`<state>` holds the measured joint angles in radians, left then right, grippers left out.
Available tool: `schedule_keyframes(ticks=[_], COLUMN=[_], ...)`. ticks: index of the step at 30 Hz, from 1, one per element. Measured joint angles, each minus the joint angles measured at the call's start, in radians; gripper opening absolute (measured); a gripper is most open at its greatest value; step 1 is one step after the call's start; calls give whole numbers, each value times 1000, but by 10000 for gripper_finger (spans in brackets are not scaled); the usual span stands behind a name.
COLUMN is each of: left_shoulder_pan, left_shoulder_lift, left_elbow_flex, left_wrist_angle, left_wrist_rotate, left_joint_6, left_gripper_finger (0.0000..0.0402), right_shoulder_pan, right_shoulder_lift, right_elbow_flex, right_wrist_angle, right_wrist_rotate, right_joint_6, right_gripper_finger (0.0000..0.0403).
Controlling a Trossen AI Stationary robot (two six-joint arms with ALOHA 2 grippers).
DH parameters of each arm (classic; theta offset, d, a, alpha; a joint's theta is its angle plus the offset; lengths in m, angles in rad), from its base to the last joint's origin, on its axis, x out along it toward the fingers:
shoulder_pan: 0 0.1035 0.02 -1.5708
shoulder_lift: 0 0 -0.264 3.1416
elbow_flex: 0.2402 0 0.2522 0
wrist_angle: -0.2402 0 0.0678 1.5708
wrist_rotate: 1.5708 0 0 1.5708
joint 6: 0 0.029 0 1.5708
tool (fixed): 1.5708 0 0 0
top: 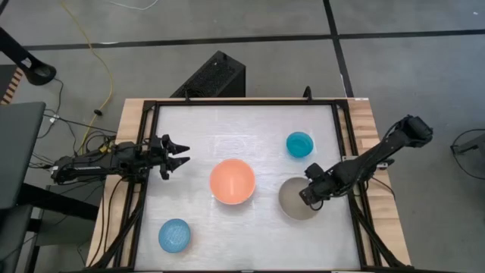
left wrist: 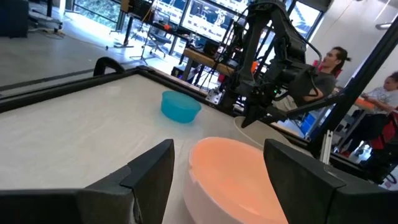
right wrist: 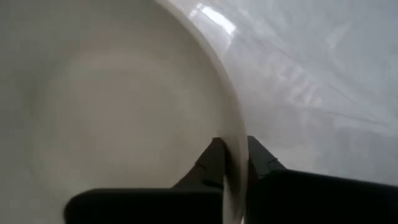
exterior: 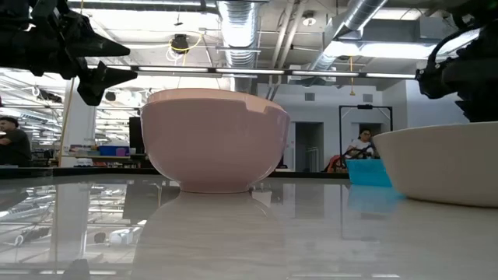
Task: Nest bowls inside each other by size order
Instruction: Stack the gray bowl on top of the transparent orange bowl
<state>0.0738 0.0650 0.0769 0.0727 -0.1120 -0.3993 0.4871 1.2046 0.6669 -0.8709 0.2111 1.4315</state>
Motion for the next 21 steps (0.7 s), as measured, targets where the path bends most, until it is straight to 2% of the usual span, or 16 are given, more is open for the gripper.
schedule_keyframes(ticks=[10,21], left_shoulder_pan=[0,0], left_shoulder_lift=[0,0], left_elbow_flex=[0,0], left_wrist_angle=[0,0], left_wrist_rotate=[6,99], left_joint_6=[-7,-6], left_gripper_finger=[238,238], right_shoulder_pan=[-54,-172], right_shoulder_lift=[-51,-58], right_elbow_flex=[35,263], right_wrist_angle=[-20,-90], right_wrist_rotate=[-4,-3], right_joint_6=[19,-101], right_gripper_finger=[1,1])
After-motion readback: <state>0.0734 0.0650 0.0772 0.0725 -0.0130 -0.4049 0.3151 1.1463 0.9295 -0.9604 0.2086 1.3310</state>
